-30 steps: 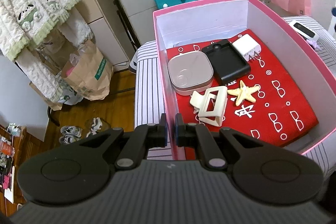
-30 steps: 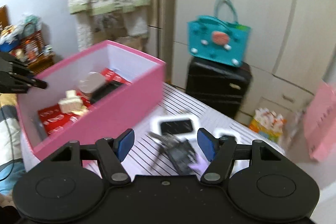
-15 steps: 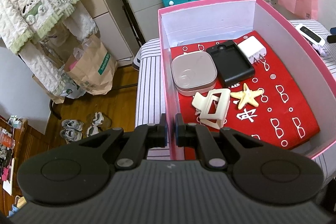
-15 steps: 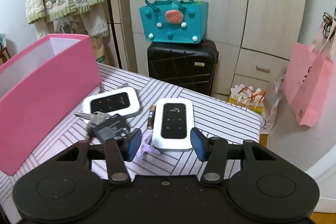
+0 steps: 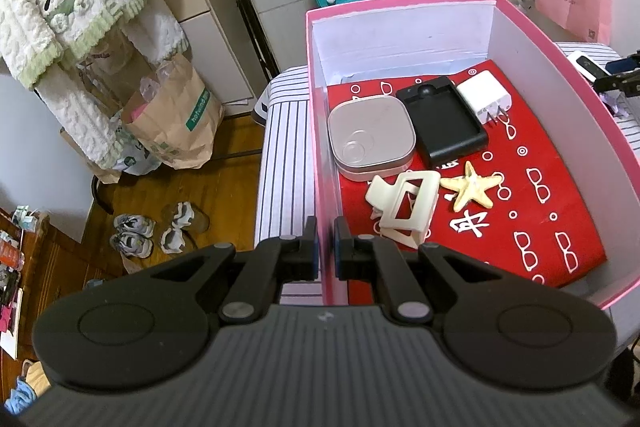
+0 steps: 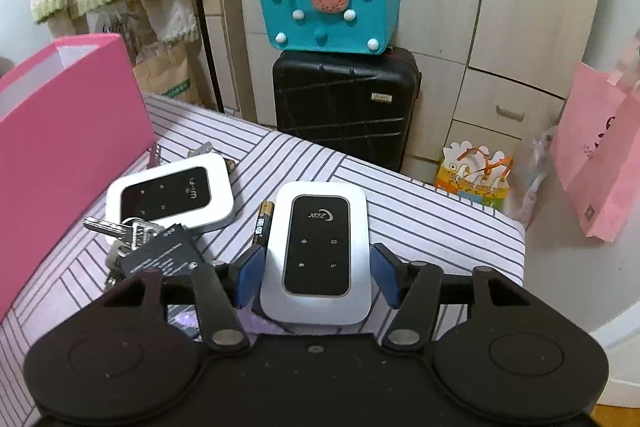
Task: Organize rigid objects
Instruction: 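Grasp the white pocket wifi router with the right gripper, then carry the white router into the box and open the right gripper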
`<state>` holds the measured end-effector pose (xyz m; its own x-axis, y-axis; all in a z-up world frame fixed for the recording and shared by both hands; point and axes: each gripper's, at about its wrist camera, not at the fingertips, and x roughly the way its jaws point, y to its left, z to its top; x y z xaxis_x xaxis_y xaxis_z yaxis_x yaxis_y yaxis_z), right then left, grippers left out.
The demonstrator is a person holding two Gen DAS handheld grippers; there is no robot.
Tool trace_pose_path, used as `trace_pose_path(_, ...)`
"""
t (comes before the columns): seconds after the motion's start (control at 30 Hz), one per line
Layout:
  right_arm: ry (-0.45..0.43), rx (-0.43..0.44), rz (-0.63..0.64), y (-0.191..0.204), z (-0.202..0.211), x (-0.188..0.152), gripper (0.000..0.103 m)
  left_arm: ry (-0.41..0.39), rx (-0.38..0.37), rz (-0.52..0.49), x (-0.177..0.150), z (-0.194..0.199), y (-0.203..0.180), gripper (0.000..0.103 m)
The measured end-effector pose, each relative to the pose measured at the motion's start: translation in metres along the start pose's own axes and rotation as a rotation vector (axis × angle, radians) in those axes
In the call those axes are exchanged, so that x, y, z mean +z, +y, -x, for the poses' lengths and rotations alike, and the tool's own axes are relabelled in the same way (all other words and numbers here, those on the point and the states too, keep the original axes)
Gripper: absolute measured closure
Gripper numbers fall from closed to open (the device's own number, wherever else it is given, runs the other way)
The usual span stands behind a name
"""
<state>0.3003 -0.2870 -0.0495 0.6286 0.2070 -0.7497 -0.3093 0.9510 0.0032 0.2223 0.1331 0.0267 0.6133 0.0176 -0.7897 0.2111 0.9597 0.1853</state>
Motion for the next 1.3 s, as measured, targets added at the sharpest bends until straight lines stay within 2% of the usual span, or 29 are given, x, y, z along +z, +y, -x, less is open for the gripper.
trace_pose_path(0.17, 0.048, -0.009, 0.006, -0.002, -0.001, 0.004, 0.038, 0.010, -0.009, 0.009, 0.002, -0.002, 0.002, 0.097)
trace_pose_path(0.33, 0.120, 0.032, -0.005, -0.007, -0.001, 0.007, 0.037, 0.023, -0.025, 0.015, 0.005, -0.005, 0.005, 0.097)
trace_pose_path(0.5, 0.096, 0.020, -0.023, -0.006, -0.011, 0.014, 0.034, 0.025, -0.025, 0.022, 0.007, -0.008, 0.005, 0.097)
trace_pose_path(0.57, 0.084, 0.002, -0.028, -0.006, -0.013, 0.015, 0.038, 0.029, -0.027, 0.025, 0.008, -0.008, 0.005, 0.097)
trace_pose_path(0.7, 0.088, -0.046, -0.036, -0.003, -0.009, 0.016, 0.039, 0.025, -0.030, 0.032, 0.008, -0.010, 0.007, 0.097)
trace_pose_path(0.8, 0.069, -0.043, -0.053, -0.005, -0.001, 0.018, 0.039, 0.024, -0.029, 0.030, 0.008, -0.011, 0.006, 0.097)
trace_pose_path(1.03, 0.019, 0.041, -0.064, 0.010, 0.037, 0.026, 0.039, 0.021, -0.040, 0.025, 0.008, -0.013, 0.007, 0.098)
trace_pose_path(1.3, -0.051, 0.267, 0.041, 0.069, 0.092, 0.054, 0.038, 0.042, -0.073, 0.030, 0.011, -0.014, 0.013, 0.099)
